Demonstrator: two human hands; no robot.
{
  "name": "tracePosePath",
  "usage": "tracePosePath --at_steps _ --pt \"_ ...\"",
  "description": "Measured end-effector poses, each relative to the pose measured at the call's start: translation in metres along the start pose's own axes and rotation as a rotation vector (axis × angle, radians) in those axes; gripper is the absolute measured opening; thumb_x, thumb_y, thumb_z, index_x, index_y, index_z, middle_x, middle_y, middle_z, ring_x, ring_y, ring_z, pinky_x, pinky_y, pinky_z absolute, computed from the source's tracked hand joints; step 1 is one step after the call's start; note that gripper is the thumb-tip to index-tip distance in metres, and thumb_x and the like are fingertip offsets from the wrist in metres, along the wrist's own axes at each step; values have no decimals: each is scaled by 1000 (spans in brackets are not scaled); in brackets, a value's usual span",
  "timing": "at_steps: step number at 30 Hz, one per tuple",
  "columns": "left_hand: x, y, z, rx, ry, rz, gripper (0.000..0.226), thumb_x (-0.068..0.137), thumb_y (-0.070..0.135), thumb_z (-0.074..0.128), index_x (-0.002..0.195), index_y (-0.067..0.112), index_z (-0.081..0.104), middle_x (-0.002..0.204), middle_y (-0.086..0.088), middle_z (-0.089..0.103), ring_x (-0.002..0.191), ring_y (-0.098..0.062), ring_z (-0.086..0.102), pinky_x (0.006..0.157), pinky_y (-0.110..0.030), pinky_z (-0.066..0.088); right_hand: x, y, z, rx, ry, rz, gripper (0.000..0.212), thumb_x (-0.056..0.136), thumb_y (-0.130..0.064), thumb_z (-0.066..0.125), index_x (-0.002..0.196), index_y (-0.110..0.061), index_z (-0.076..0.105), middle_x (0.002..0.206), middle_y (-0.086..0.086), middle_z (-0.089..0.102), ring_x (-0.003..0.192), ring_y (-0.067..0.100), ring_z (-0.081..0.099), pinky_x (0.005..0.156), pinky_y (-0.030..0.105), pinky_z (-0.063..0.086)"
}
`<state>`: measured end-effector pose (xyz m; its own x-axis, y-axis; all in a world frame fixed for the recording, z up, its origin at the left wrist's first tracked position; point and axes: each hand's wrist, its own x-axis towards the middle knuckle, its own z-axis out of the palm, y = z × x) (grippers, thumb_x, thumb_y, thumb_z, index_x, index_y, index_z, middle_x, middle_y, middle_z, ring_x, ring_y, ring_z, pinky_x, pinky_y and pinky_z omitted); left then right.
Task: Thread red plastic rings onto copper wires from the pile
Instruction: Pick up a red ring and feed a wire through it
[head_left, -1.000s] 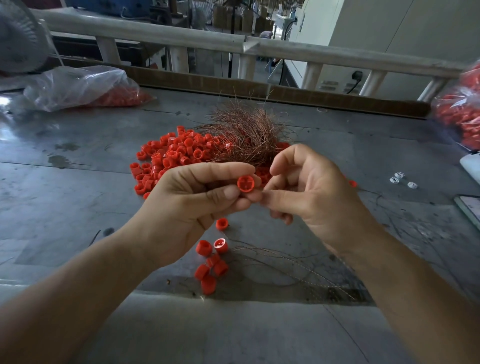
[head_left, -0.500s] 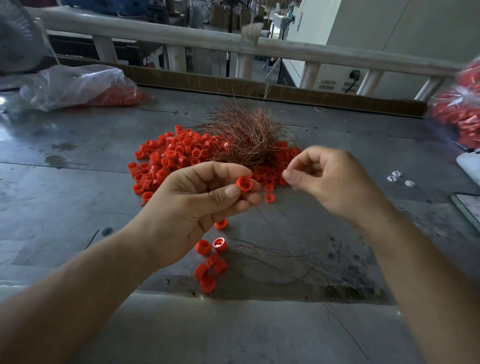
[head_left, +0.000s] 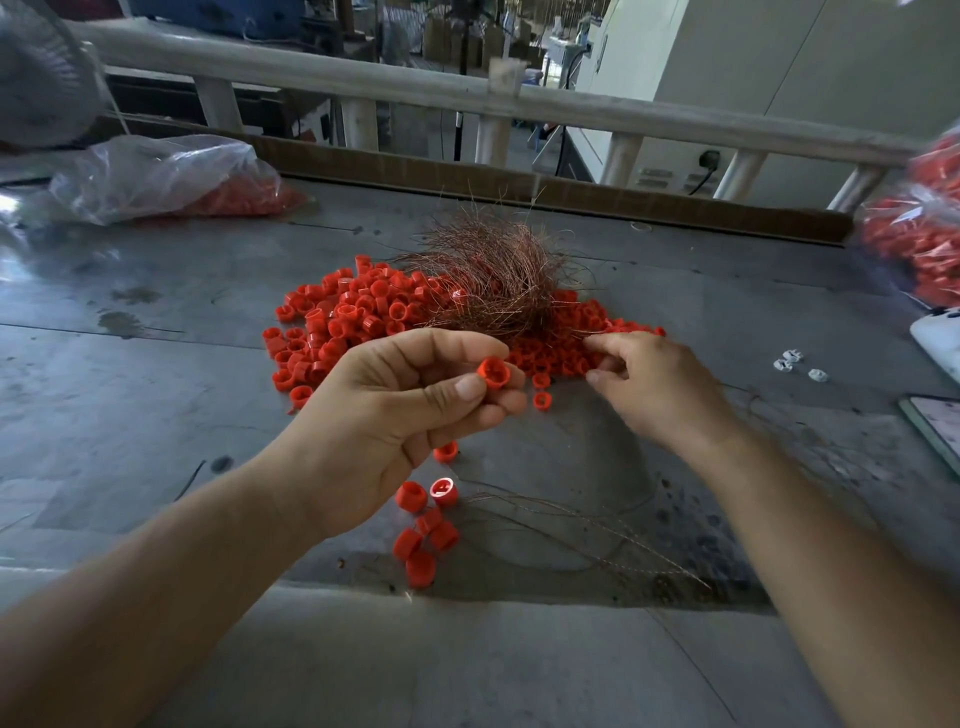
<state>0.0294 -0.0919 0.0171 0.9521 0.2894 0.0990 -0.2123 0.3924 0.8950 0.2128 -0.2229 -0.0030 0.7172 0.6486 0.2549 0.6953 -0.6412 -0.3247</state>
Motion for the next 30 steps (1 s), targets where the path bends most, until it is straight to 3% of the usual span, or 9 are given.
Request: tracePosePath --at_steps 2,6,10,11,15,18,25,30 --pt "0 0 0 6 -1 -4 26 67 -1 54 77 9 75 78 -11 72 72 -16 70 60 -17 54 2 3 2 -28 -28 -7 30 87 -22 60 117 -20 61 88 -6 55 87 13 51 71 22 34" --pt "0 0 1 14 -9 -11 25 66 -1 55 78 9 75 78 -11 72 71 -16 70 60 -17 54 3 2 4 -4 -5 -44 4 81 -21 67 85 -19 66 81 -6 50 80 13 49 67 23 32" --pt "0 -1 0 25 -14 -8 24 66 0 56 78 9 75 79 -11 72 72 -17 70 61 -17 54 2 1 -1 6 -37 -31 8 84 -17 63 77 -20 60 78 -6 55 74 11 49 65 24 34" --pt "0 -1 -1 29 -13 -8 24 66 0 56 78 9 75 80 -11 72 72 -17 70 61 -18 54 2 0 -6 122 -48 15 13 85 -14 61 74 -19 56 74 -4 59 69 12 53 63 24 39" --pt "0 -2 -2 65 -15 -12 24 67 0 57 80 9 74 81 -11 72 74 -17 70 62 -18 54 -7 -16 -32 1042 -190 117 15 83 2 57 77 -12 56 62 0 66 53 7 62 50 17 50" --pt "-1 -3 -1 94 -8 -12 24 67 0 57 79 10 75 79 -10 72 73 -16 70 61 -18 54 -17 -31 -38 1268 -321 39 12 67 -9 59 80 -10 60 62 -1 67 58 8 64 54 18 52" --pt "0 -3 -1 135 7 -4 25 67 1 57 79 12 75 78 -8 73 73 -15 70 61 -17 53 -26 -44 -34 1241 -359 -46 19 62 -14 62 81 -15 65 68 -2 66 65 9 63 67 27 53" --pt "1 -3 -1 154 23 -8 25 66 2 57 79 13 76 79 -7 73 73 -16 70 61 -17 53 -30 -48 -33 1217 -343 -72 15 65 -15 60 79 -15 65 67 1 68 62 10 65 58 21 54"
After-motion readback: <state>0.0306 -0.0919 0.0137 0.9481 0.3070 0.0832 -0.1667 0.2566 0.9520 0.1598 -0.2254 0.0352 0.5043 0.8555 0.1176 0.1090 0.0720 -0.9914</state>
